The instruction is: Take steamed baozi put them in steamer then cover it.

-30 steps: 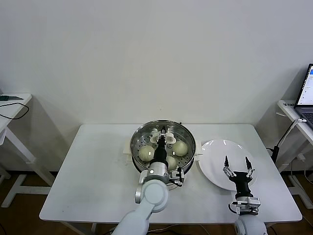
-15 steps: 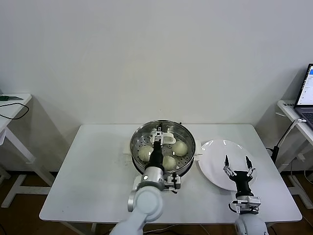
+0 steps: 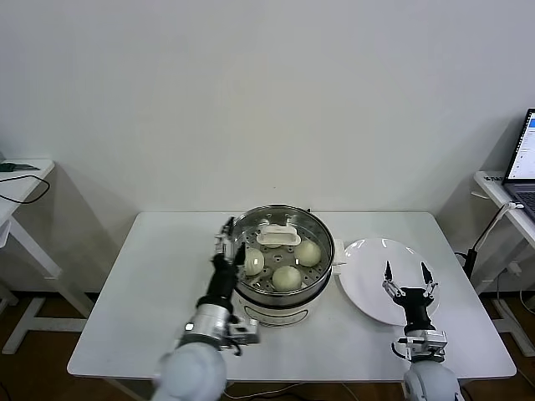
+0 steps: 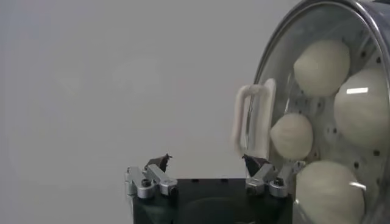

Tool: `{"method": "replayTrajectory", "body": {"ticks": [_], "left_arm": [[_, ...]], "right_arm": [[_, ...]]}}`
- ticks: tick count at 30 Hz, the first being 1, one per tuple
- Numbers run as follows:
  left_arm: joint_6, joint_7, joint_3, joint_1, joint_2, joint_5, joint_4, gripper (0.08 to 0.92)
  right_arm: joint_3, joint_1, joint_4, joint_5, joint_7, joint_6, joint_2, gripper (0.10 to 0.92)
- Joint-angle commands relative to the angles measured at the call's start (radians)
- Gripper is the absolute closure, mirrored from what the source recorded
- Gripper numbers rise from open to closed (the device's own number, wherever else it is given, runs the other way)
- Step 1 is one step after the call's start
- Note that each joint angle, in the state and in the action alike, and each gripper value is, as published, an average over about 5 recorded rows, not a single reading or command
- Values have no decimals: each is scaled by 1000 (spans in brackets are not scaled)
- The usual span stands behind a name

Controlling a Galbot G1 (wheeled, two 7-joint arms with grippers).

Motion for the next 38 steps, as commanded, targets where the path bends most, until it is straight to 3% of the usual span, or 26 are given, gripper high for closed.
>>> {"method": "replayTrajectory", "body": {"ticks": [1,6,11,38], "left_arm": [[-599,-311,-505,69,21,-1089,251,177],[-700,-136,-583,64,17,-1334,418,177],[-746,-59,-591,67,0,-1387,456,177],[-747,-61,-556,105,-3,-1293,424,177]], "right_arm": [[0,-39,59,102,-3,-32,-6,203],[0,-51,61,108,4,-40,-2,203],[-3,-60,66,93,11,-49,-5,203],[-14,-84,105,81,22,-114,-6,203]]}}
